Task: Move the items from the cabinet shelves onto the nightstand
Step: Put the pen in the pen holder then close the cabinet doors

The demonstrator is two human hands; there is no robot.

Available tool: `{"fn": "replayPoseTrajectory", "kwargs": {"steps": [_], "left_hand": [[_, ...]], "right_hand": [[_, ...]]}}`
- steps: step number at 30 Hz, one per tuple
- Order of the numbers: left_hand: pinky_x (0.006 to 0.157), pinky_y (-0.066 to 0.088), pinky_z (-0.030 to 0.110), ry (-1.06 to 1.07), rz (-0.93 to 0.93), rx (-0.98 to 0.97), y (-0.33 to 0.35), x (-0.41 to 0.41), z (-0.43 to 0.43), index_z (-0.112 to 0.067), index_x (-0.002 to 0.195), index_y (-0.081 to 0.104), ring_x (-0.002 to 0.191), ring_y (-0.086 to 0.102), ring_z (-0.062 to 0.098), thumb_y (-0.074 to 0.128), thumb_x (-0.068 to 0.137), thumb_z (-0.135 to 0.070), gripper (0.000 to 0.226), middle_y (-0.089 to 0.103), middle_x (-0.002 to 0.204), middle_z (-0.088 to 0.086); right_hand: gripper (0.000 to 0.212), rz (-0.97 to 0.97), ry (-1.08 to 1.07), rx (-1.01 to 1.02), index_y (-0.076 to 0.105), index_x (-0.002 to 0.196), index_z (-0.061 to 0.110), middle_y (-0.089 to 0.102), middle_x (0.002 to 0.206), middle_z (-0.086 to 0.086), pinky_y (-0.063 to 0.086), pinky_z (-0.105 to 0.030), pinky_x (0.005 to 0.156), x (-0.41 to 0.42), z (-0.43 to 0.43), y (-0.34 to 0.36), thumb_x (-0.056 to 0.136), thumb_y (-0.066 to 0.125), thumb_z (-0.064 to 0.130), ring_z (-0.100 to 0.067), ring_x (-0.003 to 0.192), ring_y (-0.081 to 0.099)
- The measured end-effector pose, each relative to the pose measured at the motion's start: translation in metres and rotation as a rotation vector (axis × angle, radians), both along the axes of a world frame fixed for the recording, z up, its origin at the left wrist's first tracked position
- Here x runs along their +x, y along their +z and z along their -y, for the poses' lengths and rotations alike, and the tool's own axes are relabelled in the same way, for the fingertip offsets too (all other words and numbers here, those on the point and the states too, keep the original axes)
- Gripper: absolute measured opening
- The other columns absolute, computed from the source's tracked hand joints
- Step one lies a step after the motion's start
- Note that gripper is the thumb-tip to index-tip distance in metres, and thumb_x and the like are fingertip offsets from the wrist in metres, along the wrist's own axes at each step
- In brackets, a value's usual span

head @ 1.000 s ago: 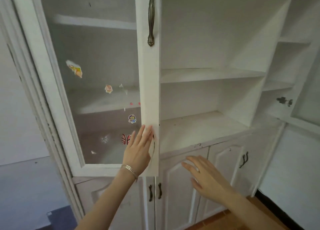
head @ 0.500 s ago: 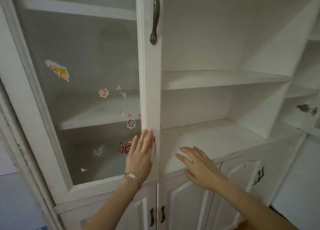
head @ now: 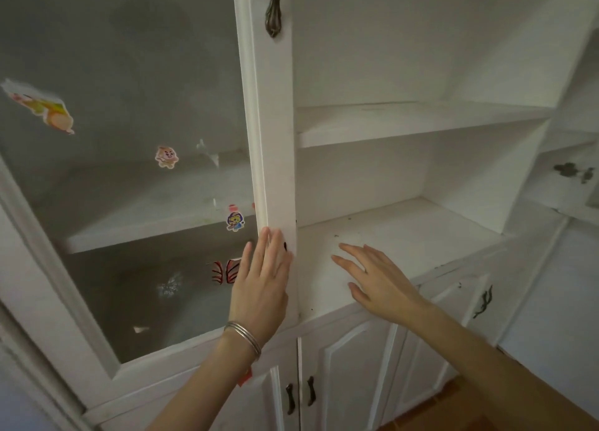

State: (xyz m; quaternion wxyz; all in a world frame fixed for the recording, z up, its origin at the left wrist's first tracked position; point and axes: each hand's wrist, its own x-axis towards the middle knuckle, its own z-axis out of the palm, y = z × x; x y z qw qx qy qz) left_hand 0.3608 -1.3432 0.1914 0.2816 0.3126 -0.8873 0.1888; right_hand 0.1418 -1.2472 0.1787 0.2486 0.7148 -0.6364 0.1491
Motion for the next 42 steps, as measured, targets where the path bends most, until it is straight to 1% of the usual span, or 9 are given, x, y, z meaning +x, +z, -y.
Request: {"fn": "replayPoseTrajectory", "kwargs": {"steps": [4,9,14,18,21,25,28,32,42], "left_hand": [[0.099,0.036,0.057,-0.062,0.008,0.076,-0.003,-0.013,-0.015,-0.008,0.11,0.065,0.129,0.031,0.051,0.071,0.054,-0.008,0.056,0.051,0.13,0.02],[0.092,0.046,0.054,-0.274,0.195,0.225,-0.05,-0.066,-0.044,-0.013,0.1,0.07,0.118,0.05,0.042,0.083,0.05,-0.02,0.052,0.06,0.121,0.016],[0.105,0.035,0.048,-0.466,0.279,0.265,-0.063,-0.131,-0.081,-0.02,0.121,0.059,0.128,0.043,0.031,0.057,0.085,-0.043,0.044,0.054,0.132,0.008],[0.081,0.053,0.047,-0.682,0.247,0.25,-0.071,-0.184,-0.108,-0.013,0.1,0.07,0.097,0.064,0.031,0.051,0.082,-0.039,0.037,0.068,0.103,0.011],[0.071,0.055,0.041,-0.805,0.233,0.225,-0.075,-0.219,-0.141,-0.014,0.095,0.071,0.083,0.067,0.027,0.062,0.077,-0.036,0.03,0.069,0.094,0.009],[0.064,0.055,0.037,-0.91,0.244,0.24,-0.084,-0.261,-0.191,-0.016,0.091,0.071,0.074,0.066,0.023,0.047,0.077,-0.034,0.034,0.069,0.085,0.004],[0.065,0.055,0.037,-0.97,0.219,0.249,-0.094,-0.294,-0.232,-0.016,0.094,0.071,0.075,0.066,0.022,0.064,0.073,-0.033,0.028,0.069,0.085,0.003],[0.07,0.055,0.038,-1.013,0.188,0.254,-0.094,-0.339,-0.289,-0.019,0.094,0.071,0.078,0.065,0.02,0.038,0.074,-0.035,0.042,0.068,0.084,0.0],[0.084,0.052,0.047,-0.855,0.14,0.252,-0.062,-0.444,-0.36,-0.018,0.108,0.068,0.097,0.064,0.025,0.038,0.081,-0.036,0.044,0.069,0.101,0.003]], "right_hand": [[0.053,0.038,-0.079,0.034,0.048,0.13,0.011,0.048,0.135,-0.015,0.033,-0.043,0.104,-0.022,-0.019,-0.018,0.08,0.065,0.015,-0.028,0.115,0.053],[0.056,0.066,-0.262,0.1,0.047,0.131,0.012,0.048,0.136,-0.015,0.034,-0.041,0.103,-0.047,-0.073,-0.046,0.079,0.065,0.018,-0.025,0.117,0.05],[0.061,0.054,-0.524,0.188,0.043,0.134,0.016,0.05,0.135,-0.009,0.037,-0.045,0.102,-0.074,-0.154,-0.061,0.077,0.066,0.024,-0.026,0.123,0.048],[0.062,0.083,-0.689,0.219,0.042,0.128,0.019,0.057,0.125,-0.004,0.04,-0.045,0.099,-0.089,-0.214,-0.063,0.071,0.067,0.026,-0.025,0.119,0.052],[0.059,0.091,-0.768,0.238,0.049,0.12,0.019,0.061,0.118,-0.002,0.044,-0.044,0.095,-0.099,-0.258,-0.066,0.066,0.071,0.029,-0.023,0.11,0.057],[0.054,0.126,-0.844,0.293,0.054,0.119,0.022,0.06,0.117,0.001,0.044,-0.041,0.094,-0.119,-0.318,-0.074,0.068,0.071,0.033,-0.019,0.109,0.058],[0.05,0.154,-0.903,0.327,0.054,0.123,0.024,0.058,0.121,0.003,0.042,-0.039,0.097,-0.141,-0.366,-0.078,0.074,0.062,0.035,-0.017,0.113,0.055],[0.052,0.171,-0.948,0.328,0.052,0.126,0.023,0.057,0.124,0.002,0.044,-0.039,0.096,-0.181,-0.421,-0.079,0.076,0.06,0.034,-0.018,0.114,0.054],[0.053,0.111,-0.846,0.184,0.046,0.131,0.022,0.054,0.132,-0.004,0.039,-0.042,0.1,-0.308,-0.492,-0.045,0.082,0.061,0.033,-0.021,0.117,0.054]]}}
